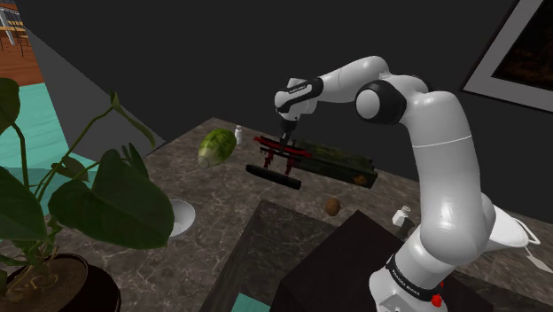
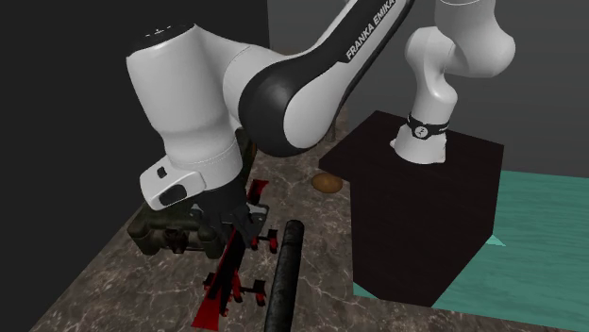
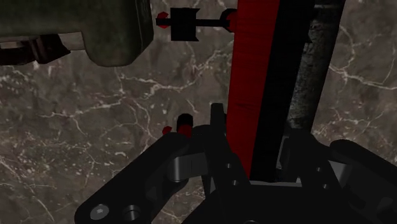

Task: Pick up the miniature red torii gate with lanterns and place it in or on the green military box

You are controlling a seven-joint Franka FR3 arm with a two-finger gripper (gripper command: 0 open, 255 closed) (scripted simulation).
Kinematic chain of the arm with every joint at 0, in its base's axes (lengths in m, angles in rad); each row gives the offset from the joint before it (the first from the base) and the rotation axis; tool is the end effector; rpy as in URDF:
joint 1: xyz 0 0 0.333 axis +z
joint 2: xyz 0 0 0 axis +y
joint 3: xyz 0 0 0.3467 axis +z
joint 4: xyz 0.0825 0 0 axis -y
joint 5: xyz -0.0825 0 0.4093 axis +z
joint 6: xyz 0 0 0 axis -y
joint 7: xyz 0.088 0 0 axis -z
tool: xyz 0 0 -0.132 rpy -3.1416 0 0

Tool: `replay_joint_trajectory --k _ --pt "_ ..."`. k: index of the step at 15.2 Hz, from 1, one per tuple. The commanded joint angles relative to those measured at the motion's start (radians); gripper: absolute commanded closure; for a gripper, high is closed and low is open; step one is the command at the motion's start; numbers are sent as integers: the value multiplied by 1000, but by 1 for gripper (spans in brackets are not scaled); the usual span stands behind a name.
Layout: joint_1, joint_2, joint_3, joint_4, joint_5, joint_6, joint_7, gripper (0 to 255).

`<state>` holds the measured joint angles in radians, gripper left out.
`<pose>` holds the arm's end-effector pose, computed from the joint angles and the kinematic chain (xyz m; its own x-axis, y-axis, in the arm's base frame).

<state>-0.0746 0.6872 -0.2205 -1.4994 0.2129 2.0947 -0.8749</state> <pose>0.7213 -0.1779 0.2490 0.8723 0.4885 -0.0191 0.4857 -0.8704 -0.0800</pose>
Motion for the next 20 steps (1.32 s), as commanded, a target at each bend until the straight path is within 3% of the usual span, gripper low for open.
replay_joint_trajectory --k 1,20 --pt "2 -15 -2 3 -4 -17 4 255" --pt "7 -116 -19 101 -32 -214 28 255"
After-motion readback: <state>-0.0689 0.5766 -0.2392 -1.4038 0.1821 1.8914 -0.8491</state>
